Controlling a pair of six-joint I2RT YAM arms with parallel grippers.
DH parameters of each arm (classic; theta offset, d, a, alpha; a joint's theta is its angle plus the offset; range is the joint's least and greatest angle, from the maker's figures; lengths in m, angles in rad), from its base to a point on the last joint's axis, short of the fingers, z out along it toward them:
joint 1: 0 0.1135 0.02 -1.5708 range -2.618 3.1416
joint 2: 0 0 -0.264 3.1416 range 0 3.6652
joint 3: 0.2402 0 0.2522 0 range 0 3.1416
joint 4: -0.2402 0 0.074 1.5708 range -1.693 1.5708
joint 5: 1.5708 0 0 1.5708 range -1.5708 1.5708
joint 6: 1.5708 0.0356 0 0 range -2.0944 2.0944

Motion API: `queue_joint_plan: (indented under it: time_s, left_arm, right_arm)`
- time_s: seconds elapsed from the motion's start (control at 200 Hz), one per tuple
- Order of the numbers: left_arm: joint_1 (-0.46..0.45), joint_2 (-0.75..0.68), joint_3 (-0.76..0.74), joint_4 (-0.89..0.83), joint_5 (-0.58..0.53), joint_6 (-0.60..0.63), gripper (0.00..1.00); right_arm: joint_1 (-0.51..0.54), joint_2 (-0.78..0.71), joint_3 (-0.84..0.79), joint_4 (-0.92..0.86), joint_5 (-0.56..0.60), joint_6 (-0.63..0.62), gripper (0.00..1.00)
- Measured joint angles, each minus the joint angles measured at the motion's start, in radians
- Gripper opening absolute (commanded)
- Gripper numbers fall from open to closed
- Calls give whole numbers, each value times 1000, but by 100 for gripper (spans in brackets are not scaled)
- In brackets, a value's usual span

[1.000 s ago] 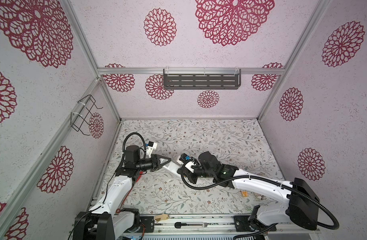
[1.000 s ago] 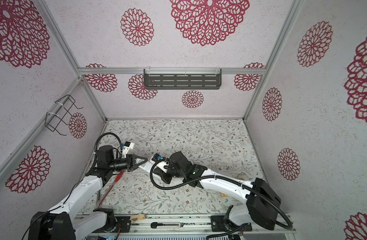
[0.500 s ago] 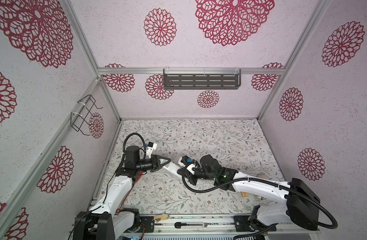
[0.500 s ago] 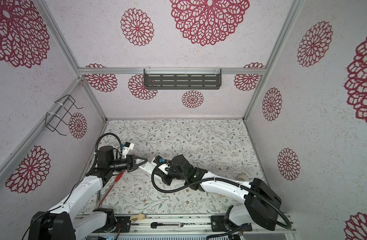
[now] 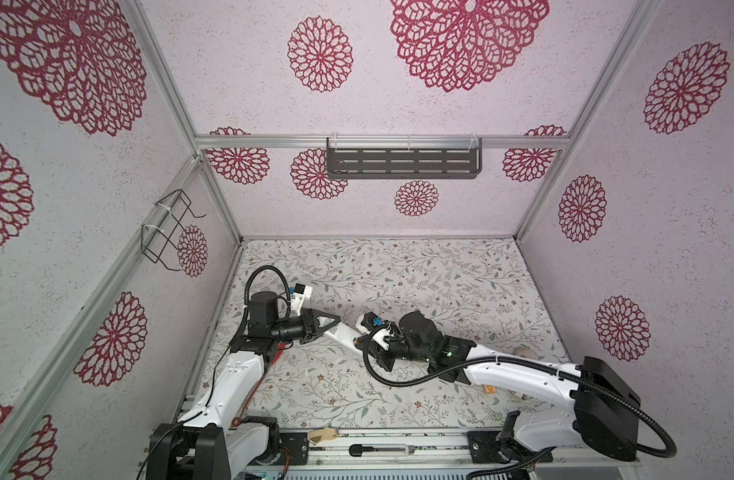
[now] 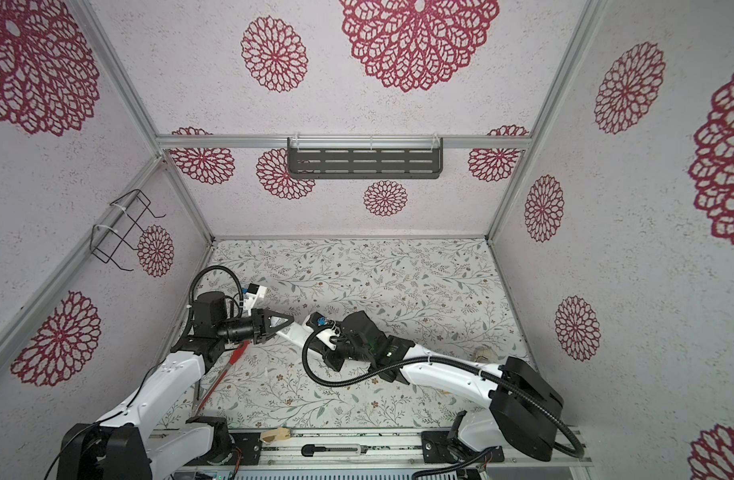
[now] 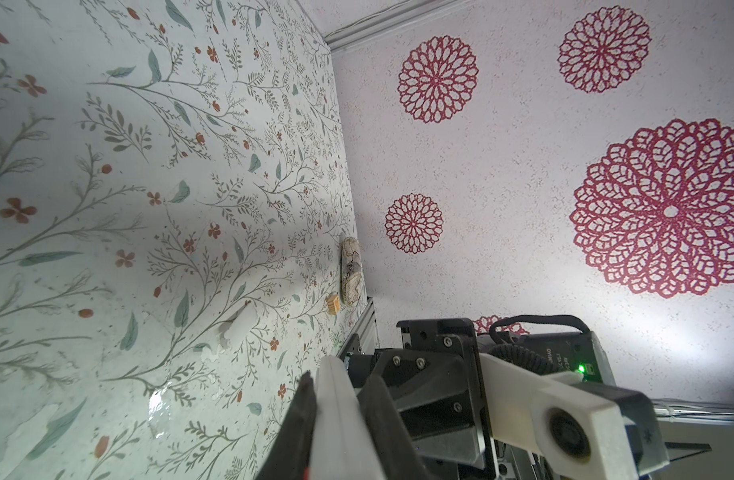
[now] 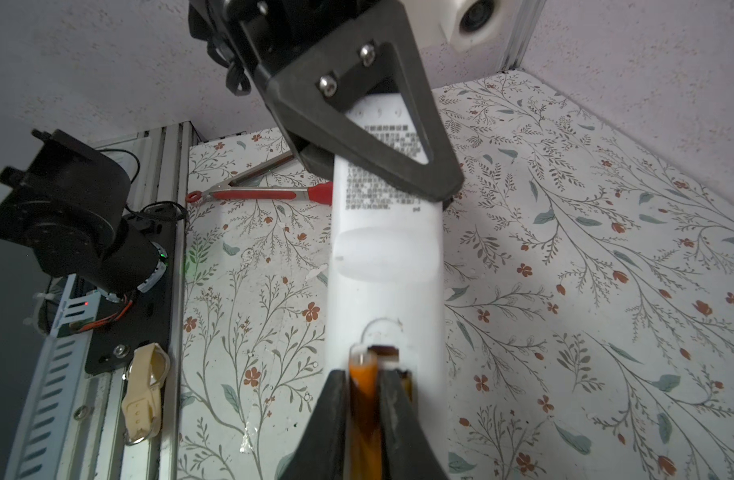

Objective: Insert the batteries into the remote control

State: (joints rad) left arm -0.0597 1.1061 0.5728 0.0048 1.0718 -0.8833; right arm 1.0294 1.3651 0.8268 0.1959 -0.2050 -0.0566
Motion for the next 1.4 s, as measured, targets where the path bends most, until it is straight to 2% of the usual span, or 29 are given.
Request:
queue_joint_plan:
  time_s: [0.47,0.73,1.141,1.296,1.401]
  left_arm:
    - [6,-1,0,21,31,-26,0]
    - [6,-5,0,21,50,-29,0]
    - [6,-12,0,21,57,-29,0]
    - [6,-12,0,21,57,-29,0]
    - [6,-12,0,21,56,-29,0]
  right_arm:
    - [-13,-54,37,-128,-12,-3,36]
    - [-23,-58,97,-158,-35,-4,37]
    - [-34,0,167,-194,-87,-14,34]
    - [-35,21,168,-201,-97,-15,29]
    - [-35,28,168,-201,-105,-18,20]
